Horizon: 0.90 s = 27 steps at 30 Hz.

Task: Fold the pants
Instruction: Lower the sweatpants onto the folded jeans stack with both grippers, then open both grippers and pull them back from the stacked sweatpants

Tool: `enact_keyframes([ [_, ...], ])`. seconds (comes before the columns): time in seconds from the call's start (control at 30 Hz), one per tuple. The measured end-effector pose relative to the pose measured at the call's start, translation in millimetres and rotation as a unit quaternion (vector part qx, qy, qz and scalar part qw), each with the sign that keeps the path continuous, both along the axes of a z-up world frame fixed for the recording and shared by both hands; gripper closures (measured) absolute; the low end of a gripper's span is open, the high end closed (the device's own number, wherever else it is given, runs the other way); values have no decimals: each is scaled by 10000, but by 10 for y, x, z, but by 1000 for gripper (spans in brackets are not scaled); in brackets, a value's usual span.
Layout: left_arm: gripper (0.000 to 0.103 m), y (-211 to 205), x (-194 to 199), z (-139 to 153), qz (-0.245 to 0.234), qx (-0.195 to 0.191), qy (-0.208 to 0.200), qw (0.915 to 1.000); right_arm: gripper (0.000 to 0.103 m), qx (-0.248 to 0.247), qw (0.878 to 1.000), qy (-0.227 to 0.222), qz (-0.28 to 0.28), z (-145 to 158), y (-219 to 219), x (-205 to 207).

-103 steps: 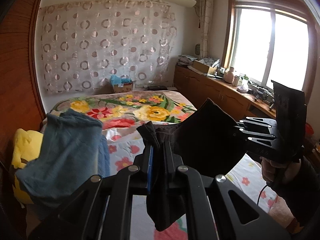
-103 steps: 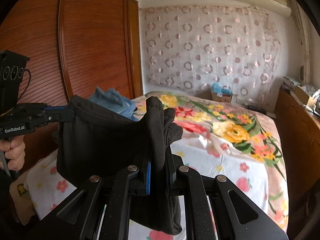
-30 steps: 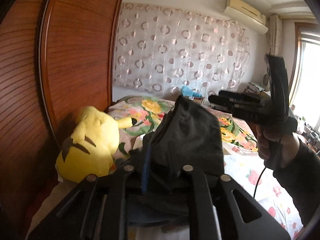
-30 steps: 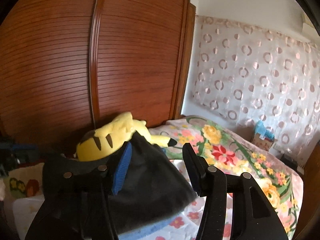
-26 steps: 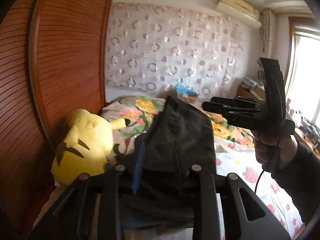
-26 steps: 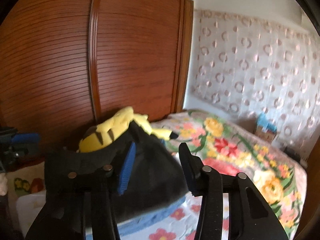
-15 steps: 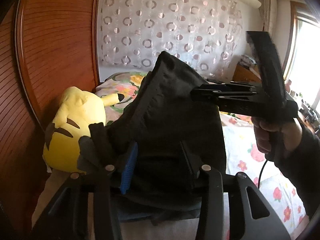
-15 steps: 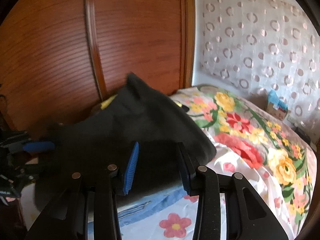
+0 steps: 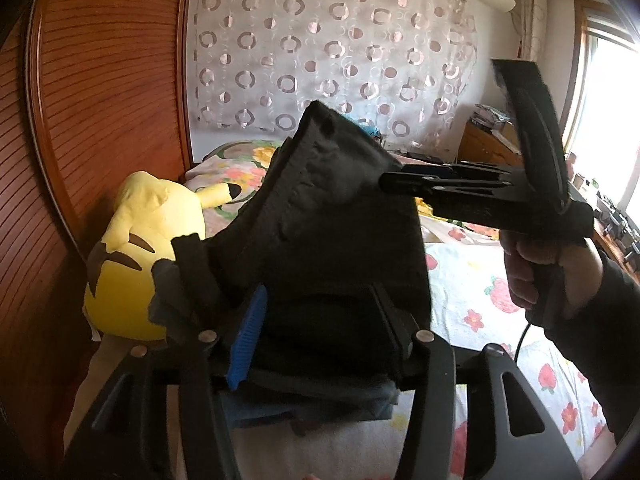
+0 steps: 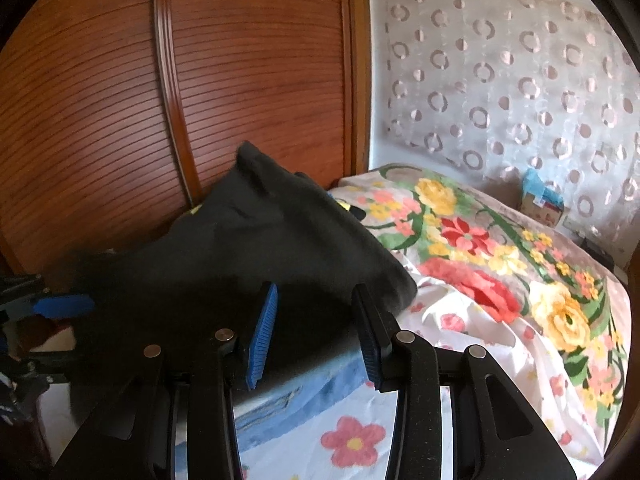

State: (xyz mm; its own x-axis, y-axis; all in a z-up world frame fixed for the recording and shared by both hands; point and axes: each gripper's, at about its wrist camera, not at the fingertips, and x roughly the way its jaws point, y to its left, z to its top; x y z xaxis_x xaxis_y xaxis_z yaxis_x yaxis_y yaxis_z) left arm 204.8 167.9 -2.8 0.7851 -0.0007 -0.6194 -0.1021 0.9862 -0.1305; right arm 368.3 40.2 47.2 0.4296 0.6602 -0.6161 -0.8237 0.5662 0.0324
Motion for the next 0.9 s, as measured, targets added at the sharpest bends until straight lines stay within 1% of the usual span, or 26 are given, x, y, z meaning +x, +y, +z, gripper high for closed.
enact_keyframes([
  [0.03,52,-9,-29,13,-8,5,-11,10000,60,20,10000,2,-27,23,-37,-39],
  [0.27,51,-141,-240,157,-50,124,-119,9998,55,193,9996,-44,-197,200,-348,-427],
  [0.4,50,-225,-365,238,-63,198,-194,9996,49,277,9991,-73,-315,273,-533,-672],
  [0.5,50,-294,-489,279,-79,243,-248,9994,47,323,9988,-109,-364,317,-623,-828],
  [0.57,50,-340,-562,311,-105,265,-285,9992,42,343,9985,-145,-405,330,-689,-933],
  [0.63,50,-390,-643,338,-132,303,-316,9990,35,369,9982,-169,-440,356,-736,-1014],
  [0.77,50,-476,-786,384,-172,334,-381,9986,27,408,9976,-188,-520,368,-837,-1196],
  [0.83,49,-511,-869,404,-191,346,-424,9983,17,411,9973,-206,-567,370,-877,-1272],
  [0.9,49,-550,-943,415,-202,371,-467,9980,13,409,9967,-232,-668,365,-944,-1366],
])
